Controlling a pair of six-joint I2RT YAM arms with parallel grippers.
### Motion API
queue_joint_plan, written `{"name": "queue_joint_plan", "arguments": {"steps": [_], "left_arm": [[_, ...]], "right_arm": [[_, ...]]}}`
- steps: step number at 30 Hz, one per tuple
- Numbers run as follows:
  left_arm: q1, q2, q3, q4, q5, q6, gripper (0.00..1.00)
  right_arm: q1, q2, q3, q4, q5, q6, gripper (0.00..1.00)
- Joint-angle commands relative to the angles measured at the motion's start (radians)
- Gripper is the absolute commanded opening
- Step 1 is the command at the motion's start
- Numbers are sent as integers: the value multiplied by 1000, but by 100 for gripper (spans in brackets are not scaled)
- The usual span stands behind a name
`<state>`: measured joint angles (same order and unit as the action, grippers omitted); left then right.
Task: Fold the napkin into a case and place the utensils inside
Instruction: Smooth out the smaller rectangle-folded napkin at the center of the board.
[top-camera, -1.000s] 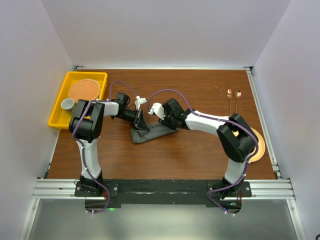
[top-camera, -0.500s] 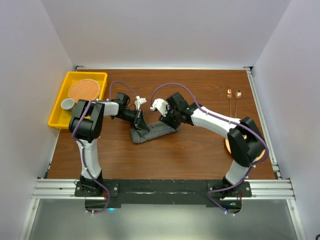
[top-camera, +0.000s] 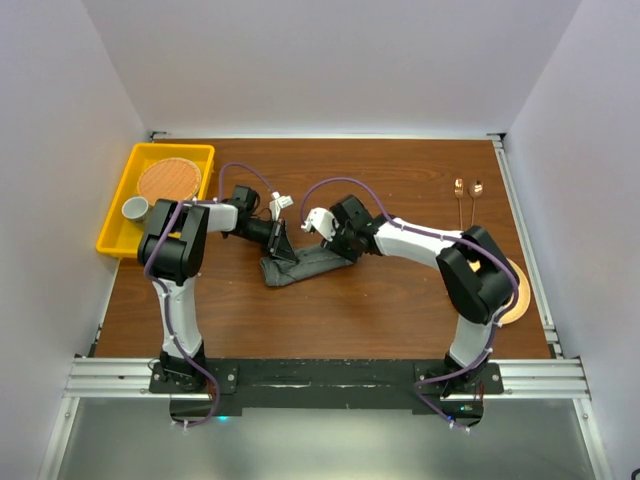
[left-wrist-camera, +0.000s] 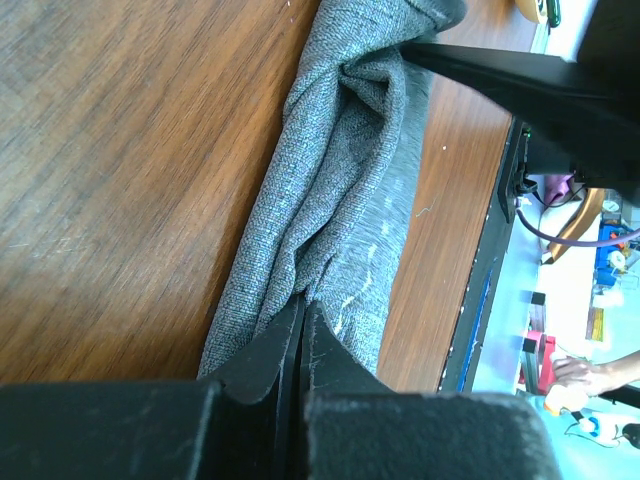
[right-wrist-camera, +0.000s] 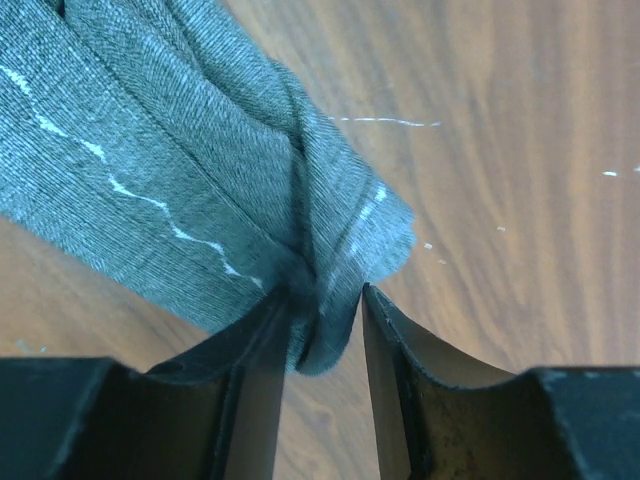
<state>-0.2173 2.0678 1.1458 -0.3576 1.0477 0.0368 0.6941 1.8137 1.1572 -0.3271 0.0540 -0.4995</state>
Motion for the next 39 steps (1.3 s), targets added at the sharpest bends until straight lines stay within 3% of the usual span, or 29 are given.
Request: {"name": "queue_joint_plan", "arguments": {"steps": [1,3,4,7,10,11,14,20,25,30,34,39], "left_arm": [[13,49,-23,-37,-172,41,0],[13,52,-20,-40,-169,41,0],[13,57,-20,-41,-170,41,0],[15,58,-21,-41,-172,46,0],[15,57,-23,-44,-178,52,0],[15,57,-21,-46,-179,54,0],[15,58,-20,-46,-181,54,0],[15,60,-24,-40,-181,49,0],[15,57,-26,-32,-181,40,0],[15,57,-29,-34,-181,41,0],[13,55,-27,-34,-184,40,0],[15,58,-27,-32,-181,43,0]], "right_arm": [[1,21,-28,68,41,-17,39],[-1,22,-47,79,50,-17,29],[-1,21,-53,82,53,-14,18],[-1,1,-39,50,47,10,13],[-1,-20,21,-13,21,55,16],[1,-24,56,-32,20,62,29],[-1,-59,116,-88,-14,104,53],[-22,-76,205,-168,-144,191,49],[-67,-7,257,-207,-186,219,36],[-81,41,263,-214,-226,190,35],[-81,50,250,-224,-232,188,41],[-81,70,219,-211,-197,164,36]]}}
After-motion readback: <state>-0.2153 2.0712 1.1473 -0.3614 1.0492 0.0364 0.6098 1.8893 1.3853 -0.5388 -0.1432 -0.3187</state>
